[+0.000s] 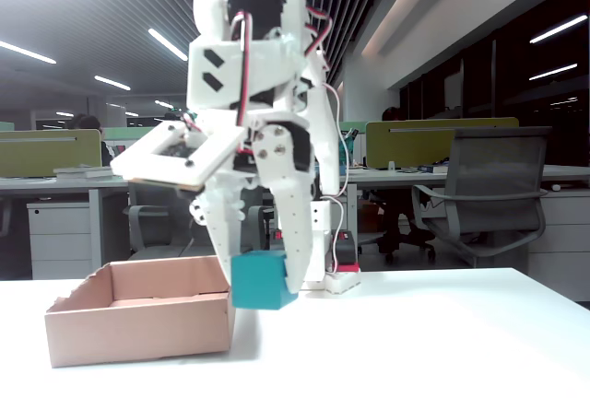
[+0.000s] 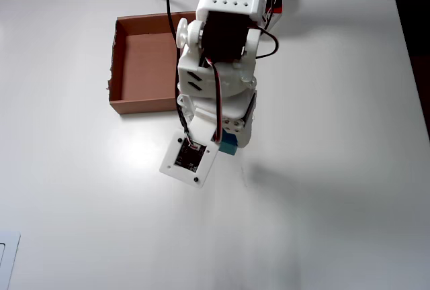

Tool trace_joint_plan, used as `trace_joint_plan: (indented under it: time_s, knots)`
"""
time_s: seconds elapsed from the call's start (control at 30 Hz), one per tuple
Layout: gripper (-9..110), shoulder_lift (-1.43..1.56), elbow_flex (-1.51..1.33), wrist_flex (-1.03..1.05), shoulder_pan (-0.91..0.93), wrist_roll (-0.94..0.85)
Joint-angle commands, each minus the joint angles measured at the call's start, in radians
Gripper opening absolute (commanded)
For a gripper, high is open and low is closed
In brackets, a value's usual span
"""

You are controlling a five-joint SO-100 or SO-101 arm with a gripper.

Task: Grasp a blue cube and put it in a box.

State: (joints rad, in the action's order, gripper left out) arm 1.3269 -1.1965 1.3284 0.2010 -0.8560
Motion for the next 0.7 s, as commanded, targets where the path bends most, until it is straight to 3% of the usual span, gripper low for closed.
trace_joint_plan:
  time_s: [0.0,0.67]
  knots:
    - [13,0.097,-0.003,0.034,0.055,0.012]
    - [14,0.245,-0.164,0.161,0.472,0.017]
